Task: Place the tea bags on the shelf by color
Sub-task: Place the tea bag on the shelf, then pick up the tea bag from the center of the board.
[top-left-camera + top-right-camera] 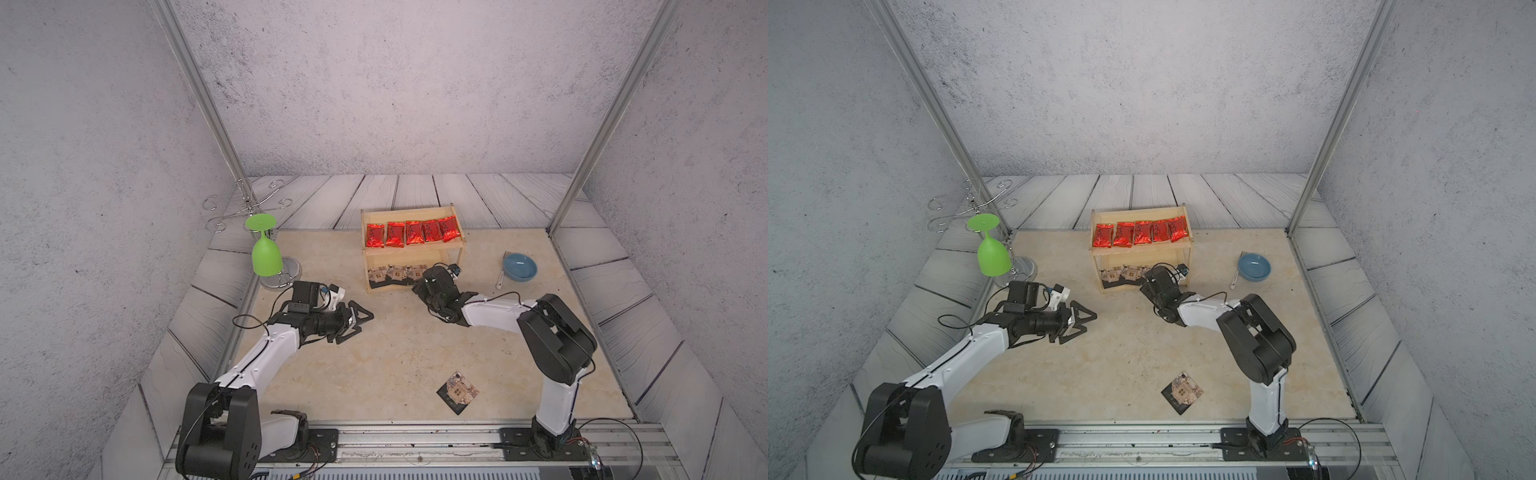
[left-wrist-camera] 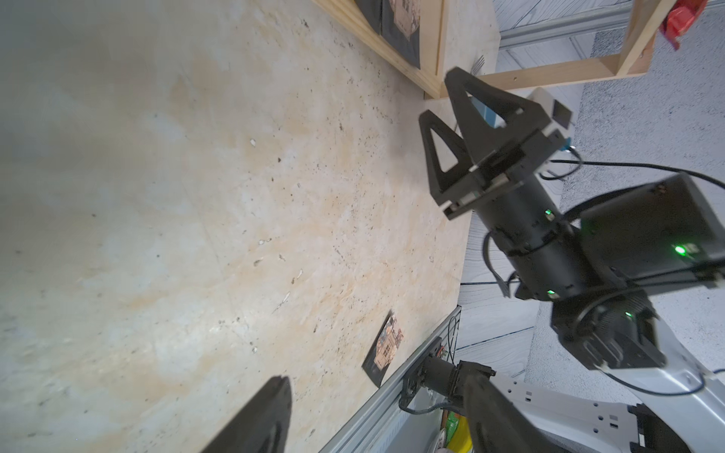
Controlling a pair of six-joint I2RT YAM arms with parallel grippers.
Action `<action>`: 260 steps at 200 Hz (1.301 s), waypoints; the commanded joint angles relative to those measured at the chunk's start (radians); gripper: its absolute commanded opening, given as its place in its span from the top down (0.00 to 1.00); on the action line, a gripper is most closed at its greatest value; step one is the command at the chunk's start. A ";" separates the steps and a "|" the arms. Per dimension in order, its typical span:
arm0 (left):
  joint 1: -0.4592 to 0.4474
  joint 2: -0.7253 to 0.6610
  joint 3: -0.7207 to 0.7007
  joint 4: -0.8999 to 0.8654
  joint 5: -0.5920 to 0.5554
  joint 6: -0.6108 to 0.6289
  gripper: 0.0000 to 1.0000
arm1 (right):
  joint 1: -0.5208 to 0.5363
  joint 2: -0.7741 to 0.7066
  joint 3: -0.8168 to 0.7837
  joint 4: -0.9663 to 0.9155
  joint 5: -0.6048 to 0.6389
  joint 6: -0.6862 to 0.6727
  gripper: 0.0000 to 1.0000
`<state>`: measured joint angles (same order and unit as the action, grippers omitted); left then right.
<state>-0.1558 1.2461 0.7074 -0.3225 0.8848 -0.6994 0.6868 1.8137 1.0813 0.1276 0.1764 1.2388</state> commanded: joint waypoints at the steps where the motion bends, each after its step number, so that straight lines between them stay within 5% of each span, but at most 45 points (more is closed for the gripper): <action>1: -0.038 -0.010 0.035 -0.082 -0.074 0.055 0.24 | 0.032 -0.167 -0.068 -0.278 -0.099 -0.222 0.44; 47: -0.209 0.010 0.050 -0.101 -0.207 0.039 0.23 | 0.179 -0.492 -0.225 -0.815 -0.034 -0.326 0.44; 88: -0.276 0.048 0.038 -0.070 -0.218 0.005 0.23 | 0.319 -0.684 -0.333 -1.022 -0.052 -0.263 0.42; 139: -0.277 0.082 0.026 -0.073 -0.219 0.016 0.23 | 0.447 -0.739 -0.457 -0.834 -0.083 -0.227 0.41; 260: -0.261 0.130 0.009 -0.047 -0.168 0.002 0.24 | 0.436 -0.605 -0.643 -0.342 -0.043 -0.340 0.51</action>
<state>-0.4274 1.3716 0.7303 -0.3676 0.6888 -0.6979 1.1309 1.1656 0.4694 -0.3874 0.1074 0.9596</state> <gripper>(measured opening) 0.763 0.497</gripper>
